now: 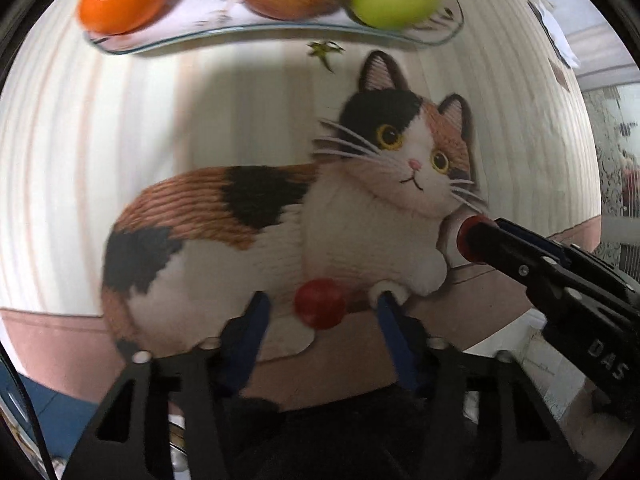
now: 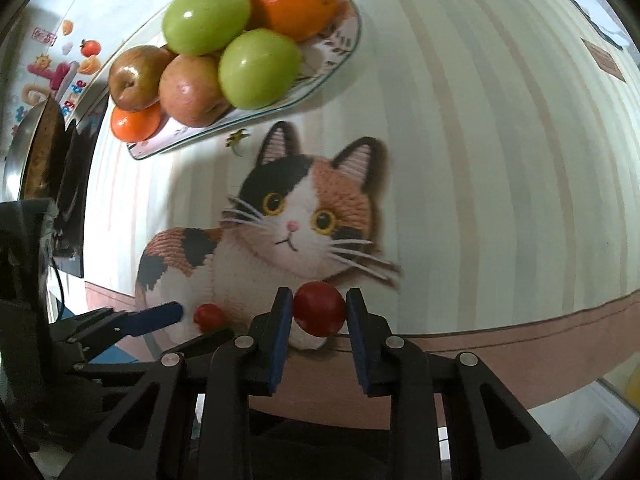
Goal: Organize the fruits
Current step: 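Grasp a red ball on the cat mat with the right tool while the left grasps another, then drop the red balls onto the plate with both tools and open them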
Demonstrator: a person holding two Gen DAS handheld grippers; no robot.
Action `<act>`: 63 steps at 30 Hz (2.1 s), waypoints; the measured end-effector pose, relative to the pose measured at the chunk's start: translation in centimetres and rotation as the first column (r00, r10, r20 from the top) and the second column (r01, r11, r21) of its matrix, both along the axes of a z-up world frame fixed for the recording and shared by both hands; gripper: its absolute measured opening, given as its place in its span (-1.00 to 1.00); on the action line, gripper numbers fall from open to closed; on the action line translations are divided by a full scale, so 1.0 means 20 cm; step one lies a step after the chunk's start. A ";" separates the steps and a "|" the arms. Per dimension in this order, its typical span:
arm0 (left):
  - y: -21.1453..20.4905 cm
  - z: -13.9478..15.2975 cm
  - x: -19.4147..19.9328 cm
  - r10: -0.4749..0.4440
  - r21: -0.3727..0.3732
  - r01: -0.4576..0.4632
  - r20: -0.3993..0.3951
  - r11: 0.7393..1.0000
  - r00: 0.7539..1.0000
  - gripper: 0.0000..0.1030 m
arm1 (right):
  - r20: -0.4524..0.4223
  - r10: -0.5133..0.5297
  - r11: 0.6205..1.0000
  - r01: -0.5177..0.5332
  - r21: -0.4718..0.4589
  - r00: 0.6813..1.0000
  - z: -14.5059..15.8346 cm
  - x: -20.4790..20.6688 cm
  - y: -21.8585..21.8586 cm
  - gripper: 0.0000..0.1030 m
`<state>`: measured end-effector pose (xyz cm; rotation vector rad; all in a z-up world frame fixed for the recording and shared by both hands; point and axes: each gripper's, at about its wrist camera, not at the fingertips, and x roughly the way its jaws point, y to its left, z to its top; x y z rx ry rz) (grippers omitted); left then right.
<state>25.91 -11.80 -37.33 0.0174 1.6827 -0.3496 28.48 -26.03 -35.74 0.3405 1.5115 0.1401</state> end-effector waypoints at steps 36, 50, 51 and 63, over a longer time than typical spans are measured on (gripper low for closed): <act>0.74 0.30 0.76 0.470 -0.298 -0.456 -0.027 0.839 0.882 -0.54 | 0.352 0.070 0.987 -0.115 0.109 0.933 0.18 0.51 0.55 -0.42; 0.69 0.32 0.79 0.468 -0.236 -0.452 0.014 0.860 0.884 -0.41 | 0.346 0.093 0.985 -0.137 0.103 0.933 0.14 0.56 0.64 0.12; 0.69 0.33 0.79 0.468 -0.238 -0.451 0.019 0.860 0.884 -0.39 | 0.347 0.094 0.986 -0.136 0.100 0.933 0.16 0.55 0.64 0.27; 0.70 0.48 0.66 0.372 -0.051 -0.370 0.196 0.928 0.907 0.70 | 0.250 0.021 0.999 -0.009 -0.050 0.968 0.29 0.42 0.39 0.84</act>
